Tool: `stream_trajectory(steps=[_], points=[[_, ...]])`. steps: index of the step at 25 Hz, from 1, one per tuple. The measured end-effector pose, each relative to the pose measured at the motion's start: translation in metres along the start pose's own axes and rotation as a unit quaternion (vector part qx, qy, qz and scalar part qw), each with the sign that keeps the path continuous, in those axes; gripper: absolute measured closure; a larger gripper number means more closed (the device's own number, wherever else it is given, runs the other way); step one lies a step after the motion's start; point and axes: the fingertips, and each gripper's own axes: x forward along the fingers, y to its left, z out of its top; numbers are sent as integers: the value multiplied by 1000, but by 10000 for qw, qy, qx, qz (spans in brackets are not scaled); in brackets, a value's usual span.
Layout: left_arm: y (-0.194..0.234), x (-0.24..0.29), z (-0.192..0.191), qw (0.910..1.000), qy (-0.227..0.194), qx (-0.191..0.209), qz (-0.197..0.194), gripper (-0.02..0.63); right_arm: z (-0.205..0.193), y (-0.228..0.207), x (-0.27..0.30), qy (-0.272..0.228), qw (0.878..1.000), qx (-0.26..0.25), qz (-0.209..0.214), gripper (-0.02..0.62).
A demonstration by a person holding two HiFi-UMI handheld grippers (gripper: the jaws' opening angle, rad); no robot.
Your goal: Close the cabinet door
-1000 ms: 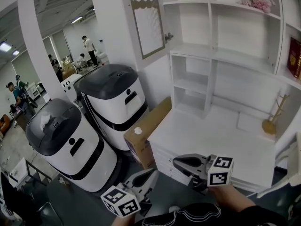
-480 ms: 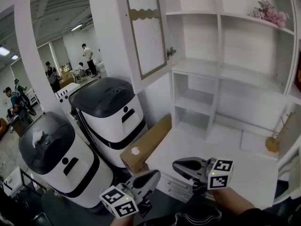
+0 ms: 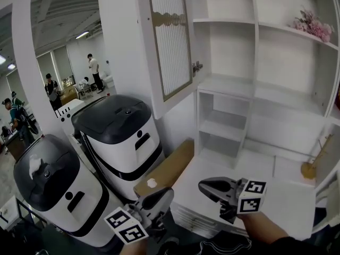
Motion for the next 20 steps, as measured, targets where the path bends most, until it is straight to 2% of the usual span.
stream_trajectory(steps=[7,12,16,20], points=[[54,19,64,9979,-322,101,-556,597,36,-37,38,-201,9987,-229,-411,588],[90,30,115,9937,-538,21,-979,577,66,-52,59,-363,9956,-501,-706,588],[107,36,159,9877,-759,188,-1356,541,83,-61,66,-411,9920,-687,-974,588],[118,47,203,9755,-950,17,-1984,517,89,-71,67,-443,9879,-750,-1280,588]])
